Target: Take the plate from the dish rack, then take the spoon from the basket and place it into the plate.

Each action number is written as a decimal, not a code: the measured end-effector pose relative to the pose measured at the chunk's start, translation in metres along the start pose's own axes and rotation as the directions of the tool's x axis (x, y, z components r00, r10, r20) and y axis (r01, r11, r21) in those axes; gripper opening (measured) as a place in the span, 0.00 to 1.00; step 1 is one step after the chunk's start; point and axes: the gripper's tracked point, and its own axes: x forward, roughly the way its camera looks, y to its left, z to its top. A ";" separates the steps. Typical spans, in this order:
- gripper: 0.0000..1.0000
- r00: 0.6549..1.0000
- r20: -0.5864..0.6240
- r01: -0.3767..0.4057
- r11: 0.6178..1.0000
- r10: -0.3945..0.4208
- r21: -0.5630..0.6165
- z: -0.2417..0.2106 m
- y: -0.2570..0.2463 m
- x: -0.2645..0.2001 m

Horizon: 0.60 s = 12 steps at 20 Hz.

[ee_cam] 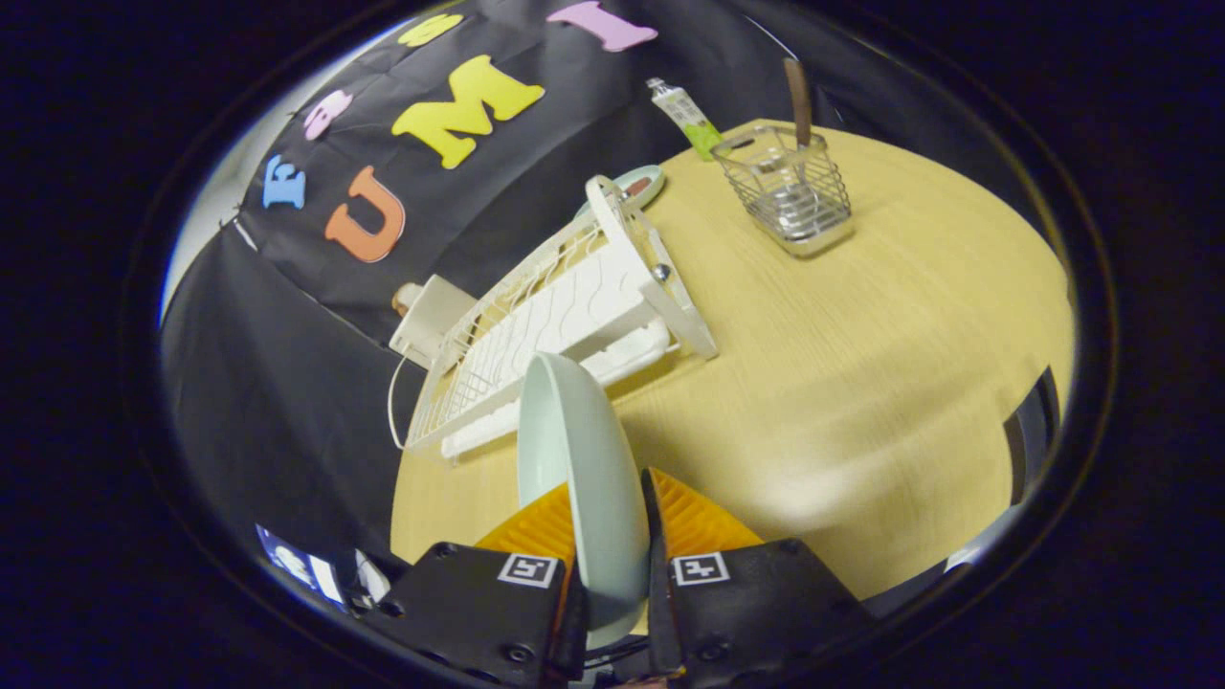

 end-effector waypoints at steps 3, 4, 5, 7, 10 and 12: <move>0.31 0.999 -0.031 -0.035 0.999 0.036 0.021 -0.004 -0.002 0.003; 0.32 0.999 -0.031 -0.022 1.000 0.022 0.011 -0.005 -0.003 0.002; 0.33 0.999 -0.034 -0.002 1.000 0.002 -0.004 -0.006 -0.008 0.004; 0.38 0.999 -0.047 -0.004 1.000 0.004 -0.001 -0.005 -0.010 0.011; 0.41 0.998 -0.057 0.010 1.000 -0.010 0.003 -0.001 -0.013 0.015; 0.44 0.998 -0.055 0.032 0.999 -0.033 -0.018 -0.001 -0.014 0.015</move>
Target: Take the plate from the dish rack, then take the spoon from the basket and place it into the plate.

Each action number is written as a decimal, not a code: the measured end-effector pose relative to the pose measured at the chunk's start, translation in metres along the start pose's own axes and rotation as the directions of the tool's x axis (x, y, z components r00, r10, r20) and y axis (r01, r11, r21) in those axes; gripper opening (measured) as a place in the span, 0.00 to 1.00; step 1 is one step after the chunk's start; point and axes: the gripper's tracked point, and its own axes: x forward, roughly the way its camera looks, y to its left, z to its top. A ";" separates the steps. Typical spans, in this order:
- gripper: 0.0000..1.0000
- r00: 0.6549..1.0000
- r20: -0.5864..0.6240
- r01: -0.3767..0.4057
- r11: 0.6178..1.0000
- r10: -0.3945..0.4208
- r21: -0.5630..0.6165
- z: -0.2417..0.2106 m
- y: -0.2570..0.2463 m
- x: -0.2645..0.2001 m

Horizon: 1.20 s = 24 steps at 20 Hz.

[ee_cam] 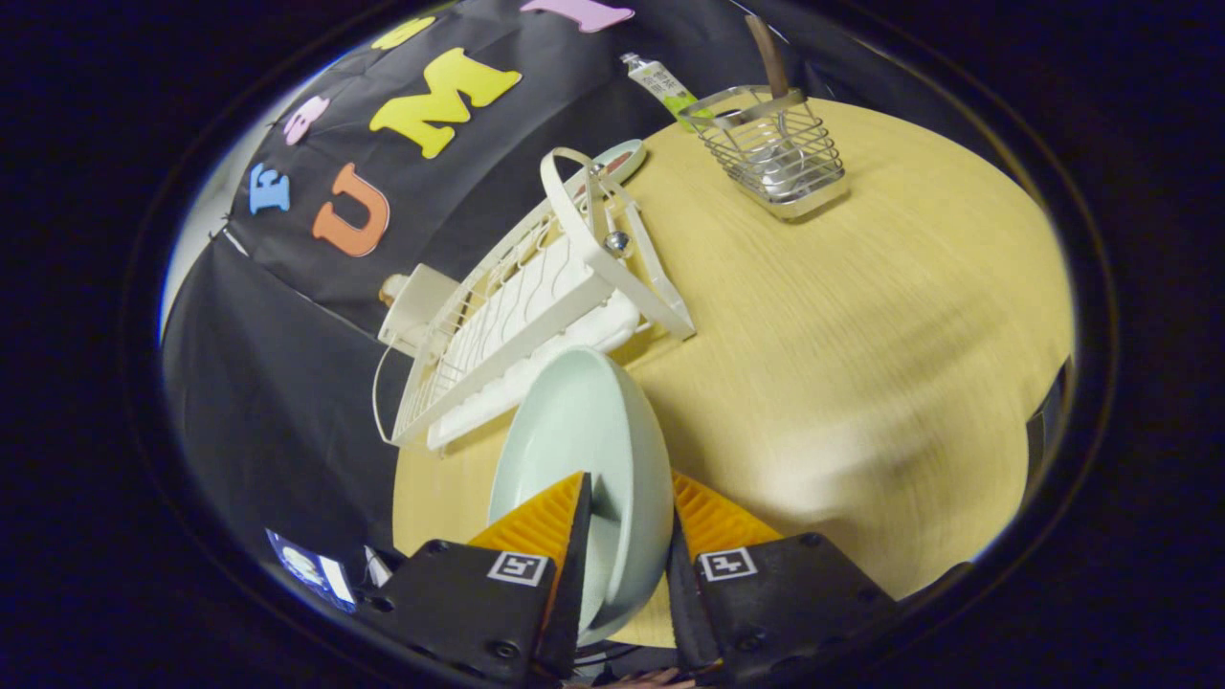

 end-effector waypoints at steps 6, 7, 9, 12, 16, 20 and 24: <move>0.59 0.999 0.041 0.027 1.000 -0.026 -0.015 0.004 -0.004 -0.006; 0.60 0.998 0.056 0.025 0.999 -0.024 -0.026 0.005 -0.003 -0.009; 0.63 0.993 0.119 0.024 0.996 -0.014 -0.088 0.010 0.001 -0.020; 0.80 0.953 0.295 0.140 0.965 -0.070 -0.221 0.035 -0.013 -0.044; 0.95 0.806 0.581 0.363 0.868 -0.110 -0.338 0.079 -0.027 -0.100; 0.97 0.694 0.712 0.465 0.821 -0.105 -0.332 0.132 -0.045 -0.131; 0.97 0.672 0.732 0.475 0.824 -0.112 -0.310 0.187 -0.070 -0.130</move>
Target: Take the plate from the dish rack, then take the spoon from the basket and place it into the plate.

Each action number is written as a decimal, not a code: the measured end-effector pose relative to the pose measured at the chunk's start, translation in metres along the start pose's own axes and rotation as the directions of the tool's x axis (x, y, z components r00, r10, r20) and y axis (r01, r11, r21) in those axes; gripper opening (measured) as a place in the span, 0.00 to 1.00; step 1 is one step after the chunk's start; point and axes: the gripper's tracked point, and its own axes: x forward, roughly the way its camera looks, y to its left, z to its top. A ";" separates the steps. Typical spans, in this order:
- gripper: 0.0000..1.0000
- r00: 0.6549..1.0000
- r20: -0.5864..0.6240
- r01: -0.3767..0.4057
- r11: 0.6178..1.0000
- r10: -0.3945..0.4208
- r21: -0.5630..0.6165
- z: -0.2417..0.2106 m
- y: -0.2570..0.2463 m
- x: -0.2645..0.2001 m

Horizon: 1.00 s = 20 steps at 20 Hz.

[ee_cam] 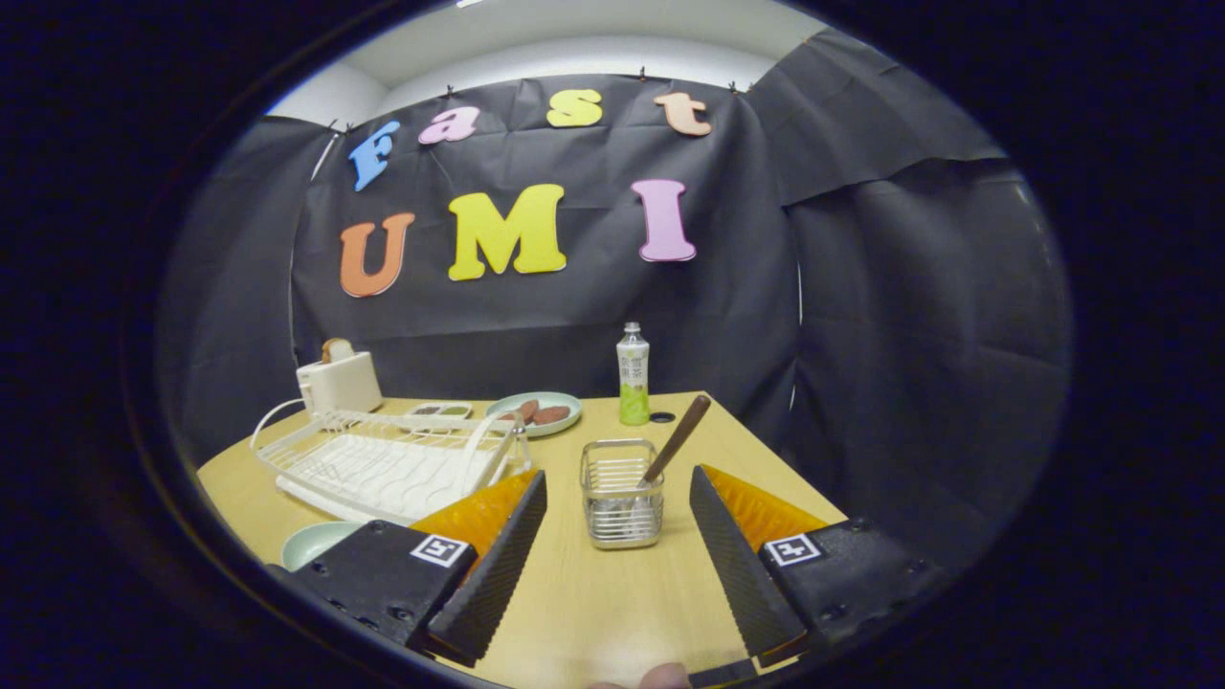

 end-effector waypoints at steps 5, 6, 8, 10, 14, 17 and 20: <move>0.97 0.999 -0.049 0.021 1.000 -0.021 0.005 0.003 -0.035 0.071; 0.97 0.998 -0.061 0.018 0.999 -0.017 0.028 0.003 -0.038 0.082; 0.97 0.996 -0.086 0.007 0.999 -0.004 0.033 -0.003 -0.040 0.099; 0.95 0.995 -0.095 -0.020 0.998 0.026 0.059 -0.005 -0.034 0.109; 0.73 0.993 -0.106 -0.051 0.995 0.060 0.081 -0.010 -0.023 0.121; 0.47 0.993 -0.105 -0.040 0.997 0.046 0.061 -0.007 -0.019 0.122; 0.28 0.993 -0.097 -0.061 0.995 0.069 0.081 -0.001 -0.012 0.115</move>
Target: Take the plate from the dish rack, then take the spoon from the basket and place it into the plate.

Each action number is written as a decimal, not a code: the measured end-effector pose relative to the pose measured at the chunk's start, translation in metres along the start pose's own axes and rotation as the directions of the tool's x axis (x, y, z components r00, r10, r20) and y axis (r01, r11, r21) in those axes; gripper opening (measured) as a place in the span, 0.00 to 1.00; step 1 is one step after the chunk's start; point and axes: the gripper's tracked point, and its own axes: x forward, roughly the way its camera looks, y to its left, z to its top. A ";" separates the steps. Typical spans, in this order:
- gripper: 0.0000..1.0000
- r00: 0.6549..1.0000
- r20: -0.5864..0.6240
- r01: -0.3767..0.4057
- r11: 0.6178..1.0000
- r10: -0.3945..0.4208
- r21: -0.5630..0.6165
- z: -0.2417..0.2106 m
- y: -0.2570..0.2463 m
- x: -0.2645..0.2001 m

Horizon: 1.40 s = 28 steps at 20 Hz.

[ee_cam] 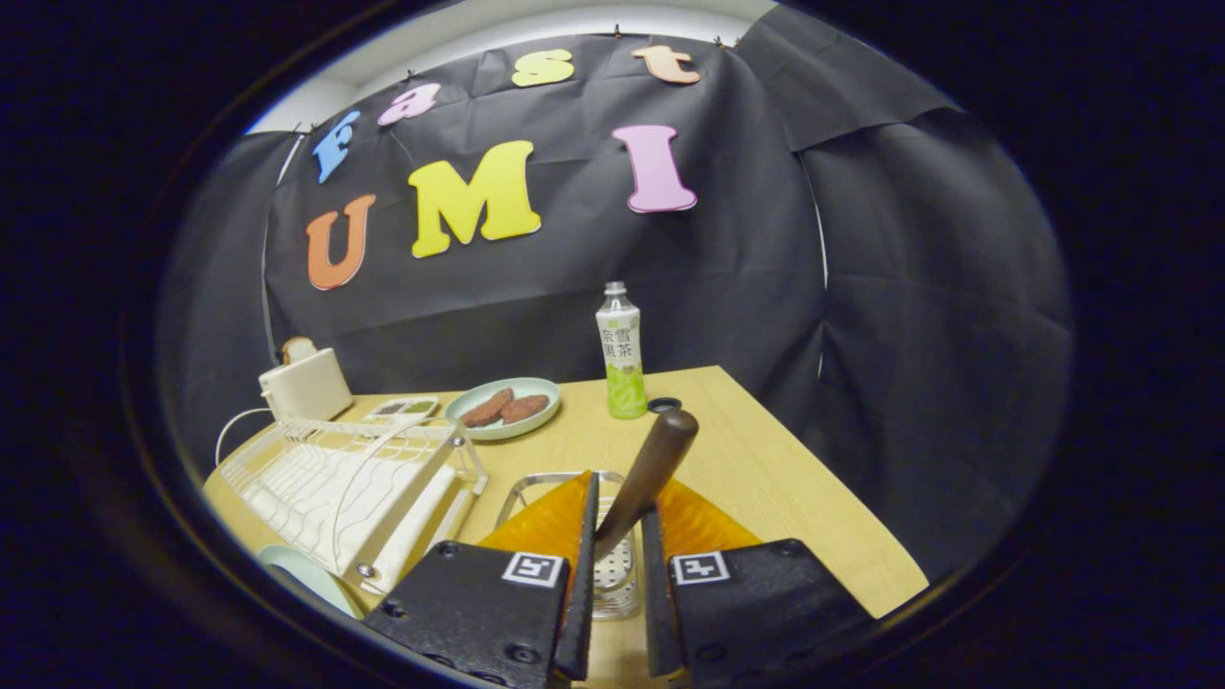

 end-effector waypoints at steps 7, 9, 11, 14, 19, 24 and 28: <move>0.08 1.000 0.028 0.009 0.999 -0.010 0.036 0.008 0.023 -0.015; 0.08 0.998 0.045 0.031 0.999 -0.032 0.028 0.016 0.025 -0.018; 0.07 0.996 0.071 0.059 0.998 -0.061 0.032 0.028 0.025 -0.025; 0.07 0.989 0.109 0.096 0.994 -0.100 0.045 0.049 0.022 -0.040; 0.08 0.969 0.207 0.137 0.990 -0.137 0.013 0.089 0.026 -0.079; 0.07 0.959 0.256 0.127 0.992 -0.120 -0.013 0.104 0.058 -0.127; 0.07 0.967 0.248 0.064 0.998 -0.063 0.005 0.086 0.094 -0.159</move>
